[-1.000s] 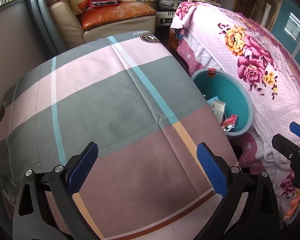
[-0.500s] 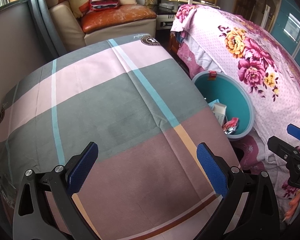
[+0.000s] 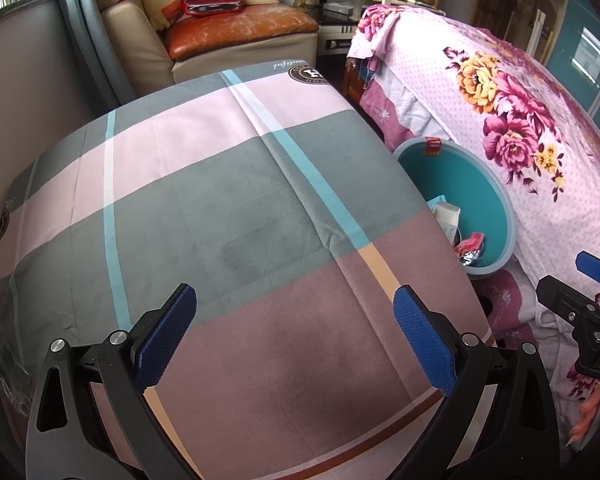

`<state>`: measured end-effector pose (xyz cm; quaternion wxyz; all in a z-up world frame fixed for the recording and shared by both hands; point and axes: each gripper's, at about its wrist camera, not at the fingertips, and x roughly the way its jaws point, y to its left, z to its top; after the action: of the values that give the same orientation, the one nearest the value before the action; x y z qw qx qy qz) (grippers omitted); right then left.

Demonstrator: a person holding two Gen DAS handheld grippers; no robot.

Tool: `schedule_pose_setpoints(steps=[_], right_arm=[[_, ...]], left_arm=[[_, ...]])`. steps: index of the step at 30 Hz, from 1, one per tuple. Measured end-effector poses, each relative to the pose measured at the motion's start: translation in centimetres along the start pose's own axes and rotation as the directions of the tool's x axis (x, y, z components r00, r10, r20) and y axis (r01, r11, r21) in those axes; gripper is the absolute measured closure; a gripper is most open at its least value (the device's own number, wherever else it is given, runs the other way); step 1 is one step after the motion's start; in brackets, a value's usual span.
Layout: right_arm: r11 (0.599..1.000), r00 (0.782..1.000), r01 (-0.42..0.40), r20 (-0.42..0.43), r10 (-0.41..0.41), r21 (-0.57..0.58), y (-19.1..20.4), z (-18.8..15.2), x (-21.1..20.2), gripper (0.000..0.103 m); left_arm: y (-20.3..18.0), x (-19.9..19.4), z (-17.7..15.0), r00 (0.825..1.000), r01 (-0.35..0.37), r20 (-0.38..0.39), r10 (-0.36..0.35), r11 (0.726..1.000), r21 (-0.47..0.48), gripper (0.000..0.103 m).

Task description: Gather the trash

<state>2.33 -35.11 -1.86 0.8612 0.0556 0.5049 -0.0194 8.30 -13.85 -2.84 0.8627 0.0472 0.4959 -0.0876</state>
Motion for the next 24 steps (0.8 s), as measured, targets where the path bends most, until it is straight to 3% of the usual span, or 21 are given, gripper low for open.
schedule_pose_setpoints(steps=[24], right_arm=[[1.000,0.999,0.001,-0.046,-0.001,-0.011,0.5,-0.5,2.1,0.007]], left_arm=[[0.6,1.7,-0.8,0.999,-0.019,-0.026,0.019,1.000,-0.008,0.004]])
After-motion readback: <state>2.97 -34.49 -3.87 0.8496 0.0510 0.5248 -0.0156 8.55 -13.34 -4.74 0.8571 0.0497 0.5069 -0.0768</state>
